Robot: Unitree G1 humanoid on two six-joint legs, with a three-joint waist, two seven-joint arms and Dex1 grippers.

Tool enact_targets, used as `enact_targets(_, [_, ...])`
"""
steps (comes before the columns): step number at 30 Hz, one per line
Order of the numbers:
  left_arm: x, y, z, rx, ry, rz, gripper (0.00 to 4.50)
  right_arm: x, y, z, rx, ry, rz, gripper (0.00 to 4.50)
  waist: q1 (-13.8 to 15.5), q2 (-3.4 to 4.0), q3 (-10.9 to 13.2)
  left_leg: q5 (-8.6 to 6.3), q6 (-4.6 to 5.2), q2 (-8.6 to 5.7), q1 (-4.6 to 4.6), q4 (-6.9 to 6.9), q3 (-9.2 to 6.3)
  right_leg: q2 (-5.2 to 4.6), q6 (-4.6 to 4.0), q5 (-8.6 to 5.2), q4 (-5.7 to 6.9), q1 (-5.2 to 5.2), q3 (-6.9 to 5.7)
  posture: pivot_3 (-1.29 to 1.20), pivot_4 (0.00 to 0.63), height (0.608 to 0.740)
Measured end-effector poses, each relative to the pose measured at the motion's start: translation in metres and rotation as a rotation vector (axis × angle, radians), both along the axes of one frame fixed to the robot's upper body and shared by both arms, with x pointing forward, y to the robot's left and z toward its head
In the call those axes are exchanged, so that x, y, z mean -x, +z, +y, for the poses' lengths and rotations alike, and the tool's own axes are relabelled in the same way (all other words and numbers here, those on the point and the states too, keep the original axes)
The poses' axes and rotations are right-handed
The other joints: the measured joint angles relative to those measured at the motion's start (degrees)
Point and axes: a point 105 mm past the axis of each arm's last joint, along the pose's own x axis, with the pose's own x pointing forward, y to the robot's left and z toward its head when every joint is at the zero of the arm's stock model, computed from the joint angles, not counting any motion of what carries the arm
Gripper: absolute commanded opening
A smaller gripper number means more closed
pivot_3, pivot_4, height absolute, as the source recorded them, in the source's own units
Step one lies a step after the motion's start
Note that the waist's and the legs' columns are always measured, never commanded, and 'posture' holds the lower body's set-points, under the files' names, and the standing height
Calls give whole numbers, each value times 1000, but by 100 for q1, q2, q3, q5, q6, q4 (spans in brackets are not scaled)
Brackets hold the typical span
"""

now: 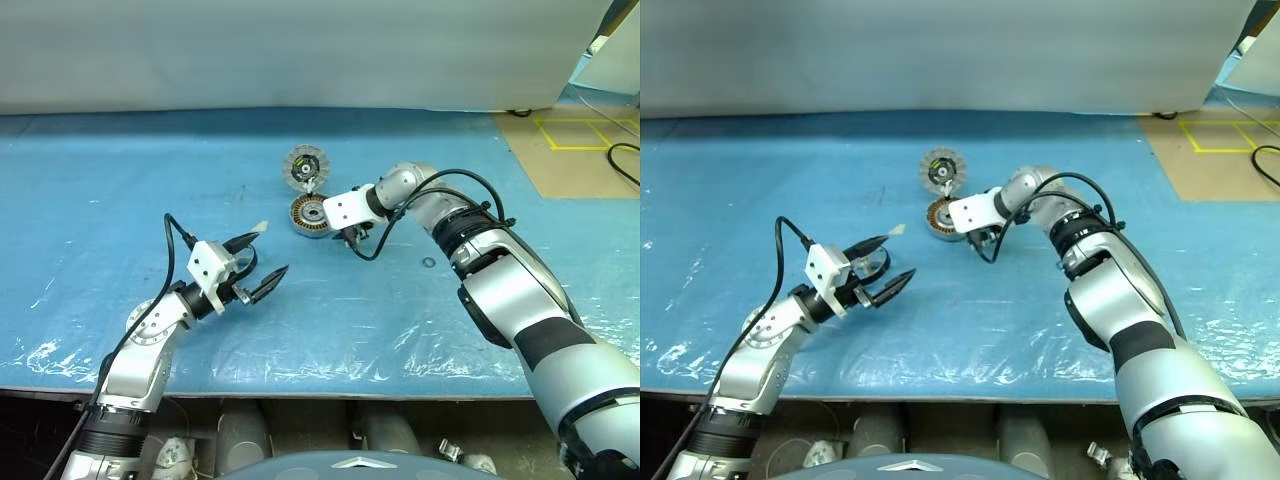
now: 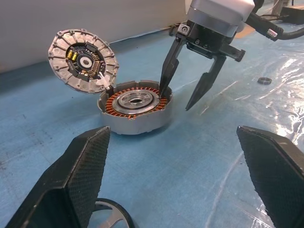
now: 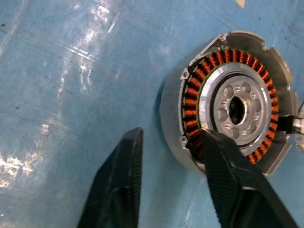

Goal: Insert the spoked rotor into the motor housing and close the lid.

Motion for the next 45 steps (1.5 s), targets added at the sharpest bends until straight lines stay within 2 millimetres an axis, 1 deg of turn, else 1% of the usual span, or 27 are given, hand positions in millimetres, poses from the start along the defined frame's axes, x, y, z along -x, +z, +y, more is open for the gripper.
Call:
enact_targets(2, [0, 0, 0, 0, 0, 0, 4500, 1, 1, 4, -4, 19, -5, 274, 1, 0, 0, 0, 0, 1, 0, 0, 0, 0, 0, 0, 0, 0, 0, 0, 150, 740])
enact_targets(3, [0, 0, 0, 0, 0, 0, 4500, 2, 1, 5, -3, 31, -8, 8, 0, 0, 0, 0, 0, 1, 0, 0, 0, 1, 0, 0, 0, 0, 0, 0, 150, 740])
enact_targets(5, [0, 0, 0, 0, 0, 0, 4500, 3, -2, 9, 8, 45, -6, 8, 2, 2, 1, 0, 0, 1, -6, 1, 0, 1, -1, 0, 2, -8, 0, 0, 150, 740])
enact_targets(10, [0, 0, 0, -1, 1, 2, 4500, 3, 0, 9, -3, 51, -20, 8, 5, 1, 1, 2, 3, 3, -17, 3, 1, 1, -1, 0, 4, -19, 0, 0, 150, 740])
enact_targets(15, [0, 1, 0, -8, -3, 2, 4500, 6, 1, 5, 22, 70, -4, 8, 7, 1, 1, 11, 19, 3, -29, 4, 1, 1, -1, 1, 3, -27, -1, 0, 150, 740])
enact_targets(19, [0, 5, 0, -7, -3, -9, 4500, 18, -2, -2, 32, 122, 51, 8, 21, 1, 1, 12, 20, 4, -32, 4, 1, 2, -1, 1, 4, -26, -1, 0, 150, 740])
enact_targets(25, [2, 2, 1, -4, 3, 7, 4500, 39, -7, -14, 65, 182, 155, 8, 20, 0, 0, 12, 21, 6, -30, 8, 1, 2, -1, 1, 10, -25, -1, 0, 150, 740])
enact_targets(31, [2, 2, 0, -4, -1, 12, 4500, 60, -9, -12, 47, 230, 242, 8, 22, -1, 0, 12, 21, 6, -25, 12, 0, 2, -1, 1, 13, -24, 0, 0, 150, 740])
enact_targets(34, [2, 2, 0, -5, -3, 12, 4500, 65, -11, -13, 43, 232, 253, 8, 21, -1, 0, 12, 21, 5, -24, 13, 1, 2, -1, 1, 12, -24, 0, 0, 150, 740])
enact_targets(40, [2, 3, 0, -4, -5, 8, 4500, 65, -11, -12, 25, 210, 278, 8, 20, -1, -1, 12, 21, 5, -23, 14, 1, 2, -1, 1, 12, -23, 0, 0, 150, 740])
enact_targets(43, [2, 3, -1, 0, -6, 9, 4500, 66, -11, -10, 4, 199, 297, 600, 18, -1, -1, 12, 21, 6, -23, 14, 1, 2, -1, 1, 13, -24, 0, 0, 150, 740])
enact_targets(45, [2, 3, -3, 4, -10, 9, 4500, 67, -11, -8, -13, 195, 316, 1246, 20, -1, -1, 12, 21, 6, -24, 14, 1, 2, -1, 1, 13, -24, -1, 0, 150, 740])
